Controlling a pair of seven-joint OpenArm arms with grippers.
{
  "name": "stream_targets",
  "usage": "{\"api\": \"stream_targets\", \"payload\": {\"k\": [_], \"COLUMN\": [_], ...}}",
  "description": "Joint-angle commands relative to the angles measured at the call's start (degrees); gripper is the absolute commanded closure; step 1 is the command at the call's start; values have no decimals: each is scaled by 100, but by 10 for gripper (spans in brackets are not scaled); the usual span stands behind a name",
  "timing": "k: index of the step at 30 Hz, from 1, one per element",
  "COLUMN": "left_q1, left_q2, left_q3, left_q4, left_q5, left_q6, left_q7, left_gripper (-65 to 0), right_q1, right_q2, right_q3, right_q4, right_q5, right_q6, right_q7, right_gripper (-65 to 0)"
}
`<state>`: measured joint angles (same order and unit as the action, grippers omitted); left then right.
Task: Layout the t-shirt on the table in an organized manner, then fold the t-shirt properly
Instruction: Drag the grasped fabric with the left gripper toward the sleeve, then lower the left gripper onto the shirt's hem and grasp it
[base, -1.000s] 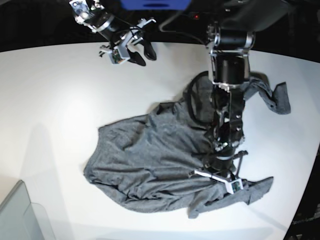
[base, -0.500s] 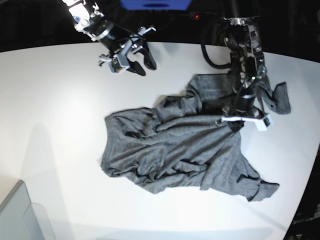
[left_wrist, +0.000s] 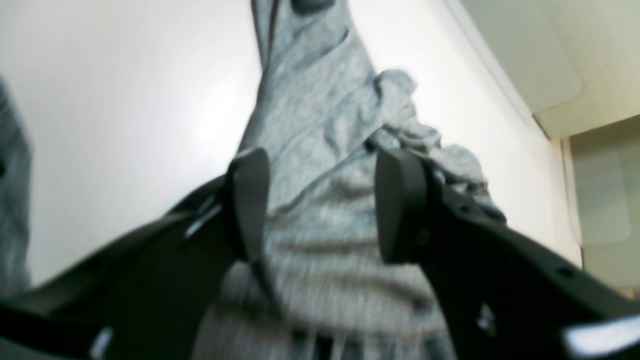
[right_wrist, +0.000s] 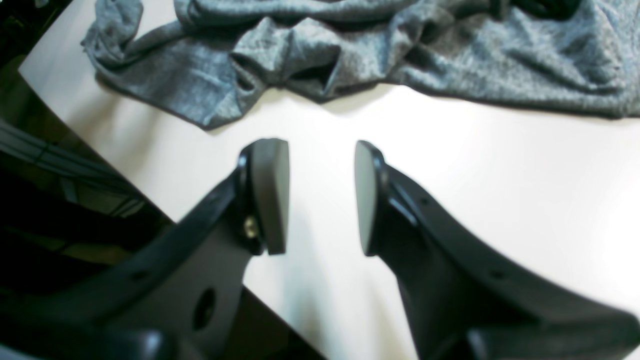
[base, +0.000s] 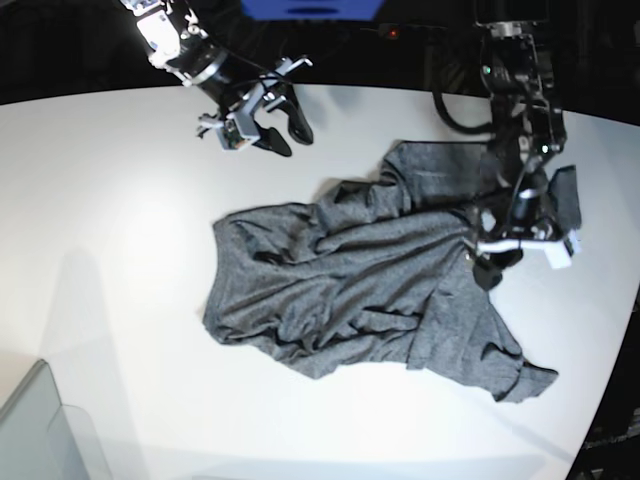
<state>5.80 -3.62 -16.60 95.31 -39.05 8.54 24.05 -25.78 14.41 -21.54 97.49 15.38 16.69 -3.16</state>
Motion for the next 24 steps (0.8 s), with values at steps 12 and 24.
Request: {"api": "stream_targets", "payload": {"k": [12,24], "left_q1": [-3354,-4198], "left_q2": [94,366], "left_q3": [1269,1322], "left_q4": [-3997,-6335], "left_q5": [1975,2837], "left_q6": [-84,-119], "left_q7": [-194,-1399], "left_gripper": [-331,-331], "right_q1": [-108,-81], "right_q2": [13,13], "right_q3": [5,13], "right_q4": [66,66], "right_q5": [40,40], "right_q6": [67,67], "right_q7": [144,144], "right_gripper": [-223,-223]}}
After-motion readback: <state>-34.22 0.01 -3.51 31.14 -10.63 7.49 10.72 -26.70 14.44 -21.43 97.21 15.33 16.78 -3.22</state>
